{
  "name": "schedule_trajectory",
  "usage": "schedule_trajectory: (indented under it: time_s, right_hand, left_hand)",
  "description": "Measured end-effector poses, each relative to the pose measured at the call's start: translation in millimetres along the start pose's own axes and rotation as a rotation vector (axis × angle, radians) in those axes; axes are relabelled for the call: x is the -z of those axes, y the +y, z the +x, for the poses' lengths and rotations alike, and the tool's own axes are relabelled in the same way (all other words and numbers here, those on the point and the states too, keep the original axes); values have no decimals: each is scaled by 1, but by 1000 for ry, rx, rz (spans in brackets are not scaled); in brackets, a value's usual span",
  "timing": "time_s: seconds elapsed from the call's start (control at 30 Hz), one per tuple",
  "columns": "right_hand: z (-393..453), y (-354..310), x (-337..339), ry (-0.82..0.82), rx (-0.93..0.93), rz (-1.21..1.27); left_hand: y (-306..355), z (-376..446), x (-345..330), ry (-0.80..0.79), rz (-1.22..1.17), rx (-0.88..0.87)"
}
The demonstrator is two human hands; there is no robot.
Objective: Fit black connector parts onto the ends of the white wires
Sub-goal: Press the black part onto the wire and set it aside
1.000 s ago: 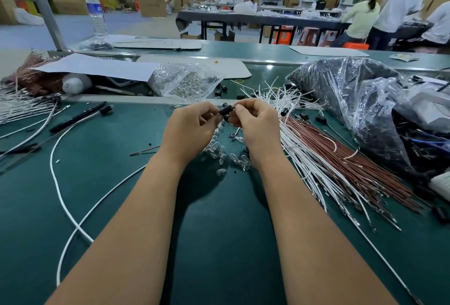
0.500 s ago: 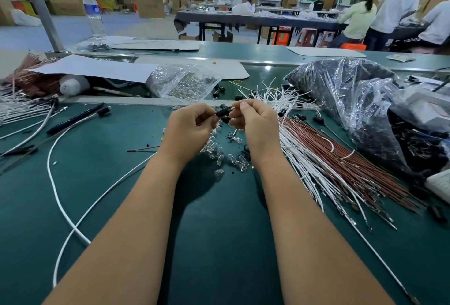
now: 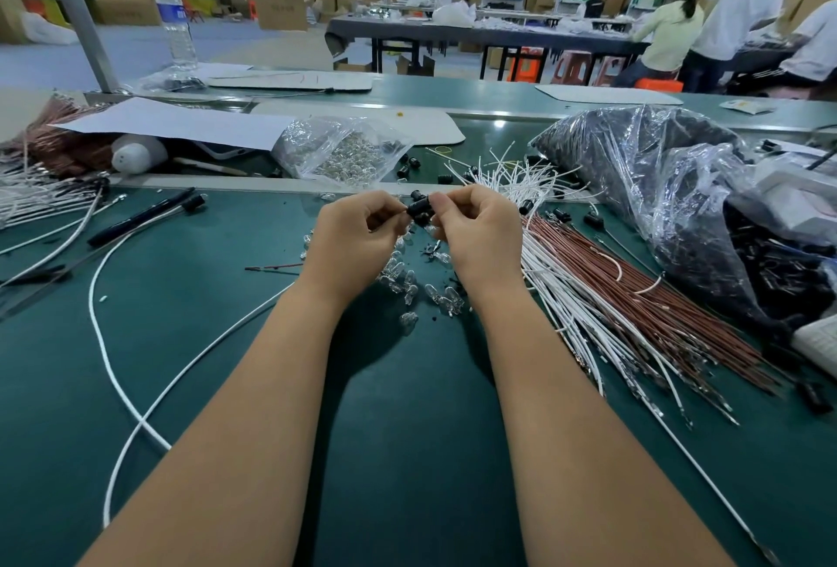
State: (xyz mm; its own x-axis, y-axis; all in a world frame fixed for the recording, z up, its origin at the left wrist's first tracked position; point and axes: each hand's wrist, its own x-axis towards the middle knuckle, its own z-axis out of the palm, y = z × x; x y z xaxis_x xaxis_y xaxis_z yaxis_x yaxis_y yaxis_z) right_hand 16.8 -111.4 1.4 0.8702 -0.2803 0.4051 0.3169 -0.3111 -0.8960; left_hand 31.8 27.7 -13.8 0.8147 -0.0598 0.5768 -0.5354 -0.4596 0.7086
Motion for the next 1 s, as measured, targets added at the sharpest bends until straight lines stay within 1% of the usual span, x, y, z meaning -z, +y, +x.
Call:
schedule_trajectory:
  time_s: [0.2, 0.33, 0.43, 0.53, 0.63, 0.83, 1.0]
  right_hand:
    - [-1, -1, 1, -61, -44, 135]
    - [-1, -1, 2, -59, 20, 78]
    - [-1, 0, 0, -39, 37, 51]
    - [0, 1, 0, -35, -12, 122]
    - [1, 1, -2, -43, -57, 181]
    - [1, 0, -4, -57, -56, 163]
    - [0, -1, -4, -12, -21, 129]
  left_hand:
    - [-3, -1, 1, -1, -82, 76]
    - [0, -2, 1, -20, -100, 94]
    - [2, -2, 2, -65, -108, 124]
    - [6, -1, 1, -96, -179, 168]
    - [9, -1, 1, -75, -272, 198]
    - [10, 0, 2, -81, -306, 210]
    - [11, 0, 2, -86, -295, 190]
